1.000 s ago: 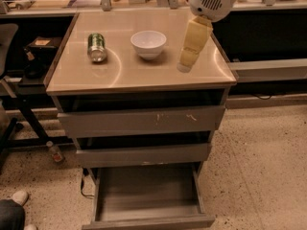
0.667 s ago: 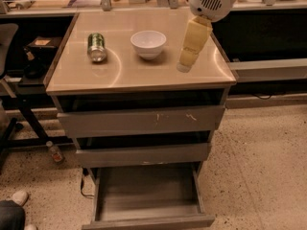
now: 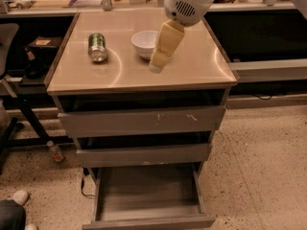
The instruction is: Place green can into bottom drawer
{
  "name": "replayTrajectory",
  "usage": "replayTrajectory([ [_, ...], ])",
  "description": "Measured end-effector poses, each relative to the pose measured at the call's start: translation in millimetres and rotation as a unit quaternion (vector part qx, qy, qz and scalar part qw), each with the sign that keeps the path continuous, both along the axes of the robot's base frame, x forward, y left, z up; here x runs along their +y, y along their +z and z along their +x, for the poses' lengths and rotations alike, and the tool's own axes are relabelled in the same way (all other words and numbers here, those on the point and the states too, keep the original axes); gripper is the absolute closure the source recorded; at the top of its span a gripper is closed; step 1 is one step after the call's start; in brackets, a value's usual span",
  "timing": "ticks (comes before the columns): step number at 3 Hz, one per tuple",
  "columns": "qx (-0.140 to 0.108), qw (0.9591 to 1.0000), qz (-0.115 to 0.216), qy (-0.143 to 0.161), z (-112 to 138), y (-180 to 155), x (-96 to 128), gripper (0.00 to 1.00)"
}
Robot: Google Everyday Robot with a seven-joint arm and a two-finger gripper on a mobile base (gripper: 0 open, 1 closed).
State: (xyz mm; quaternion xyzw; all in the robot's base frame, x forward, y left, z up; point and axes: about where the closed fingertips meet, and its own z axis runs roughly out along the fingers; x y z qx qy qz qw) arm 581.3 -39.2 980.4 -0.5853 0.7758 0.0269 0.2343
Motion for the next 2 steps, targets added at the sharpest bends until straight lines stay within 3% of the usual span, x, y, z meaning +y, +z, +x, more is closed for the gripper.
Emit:
replayTrajectory([
  [1,-0.009,0.9994,0.02,0.027,17.4,10.7,32.1,0.0],
  [2,-0.009,0.9994,0.02,0.027,17.5,10.7,32.2,0.0],
])
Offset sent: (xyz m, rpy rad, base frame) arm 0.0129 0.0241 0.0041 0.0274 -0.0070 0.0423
